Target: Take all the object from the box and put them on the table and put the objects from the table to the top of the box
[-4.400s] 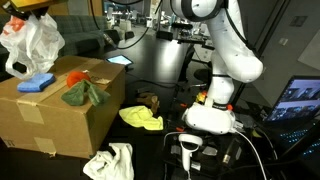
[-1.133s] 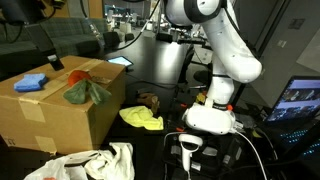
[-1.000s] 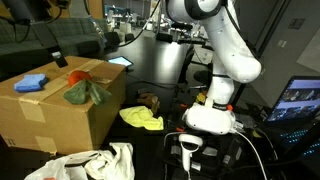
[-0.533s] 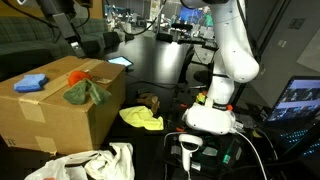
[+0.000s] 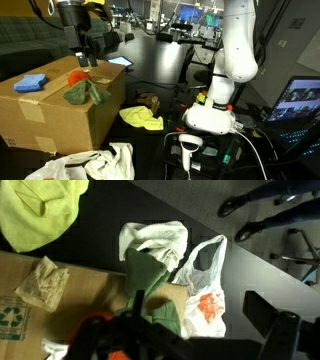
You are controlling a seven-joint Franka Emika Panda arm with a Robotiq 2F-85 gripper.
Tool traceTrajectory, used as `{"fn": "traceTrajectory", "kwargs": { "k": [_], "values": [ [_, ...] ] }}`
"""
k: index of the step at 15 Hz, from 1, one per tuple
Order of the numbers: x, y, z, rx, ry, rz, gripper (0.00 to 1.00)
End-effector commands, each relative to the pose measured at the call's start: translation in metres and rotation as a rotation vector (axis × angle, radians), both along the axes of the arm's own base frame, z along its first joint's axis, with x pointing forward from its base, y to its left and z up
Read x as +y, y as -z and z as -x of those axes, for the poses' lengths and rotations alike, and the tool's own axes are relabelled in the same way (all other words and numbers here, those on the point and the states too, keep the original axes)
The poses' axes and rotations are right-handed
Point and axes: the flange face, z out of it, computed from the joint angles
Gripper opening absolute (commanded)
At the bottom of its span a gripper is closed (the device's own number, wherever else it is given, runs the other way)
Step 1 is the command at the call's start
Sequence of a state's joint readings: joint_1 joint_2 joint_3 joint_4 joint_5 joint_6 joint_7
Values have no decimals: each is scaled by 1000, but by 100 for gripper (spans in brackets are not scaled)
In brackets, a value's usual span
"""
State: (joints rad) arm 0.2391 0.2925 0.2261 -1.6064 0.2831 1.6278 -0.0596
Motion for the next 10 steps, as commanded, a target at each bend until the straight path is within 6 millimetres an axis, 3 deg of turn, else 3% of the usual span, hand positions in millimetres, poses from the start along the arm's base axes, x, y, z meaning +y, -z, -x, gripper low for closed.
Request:
{"fn": "traceTrajectory", "kwargs": {
  "k": [1, 4, 10],
  "values": [
    [-17, 15, 35, -25, 133, -24, 100],
    [-28, 35, 58, -59, 215, -35, 100],
    [-64, 51, 105, -226, 436, -80, 100]
  ]
}}
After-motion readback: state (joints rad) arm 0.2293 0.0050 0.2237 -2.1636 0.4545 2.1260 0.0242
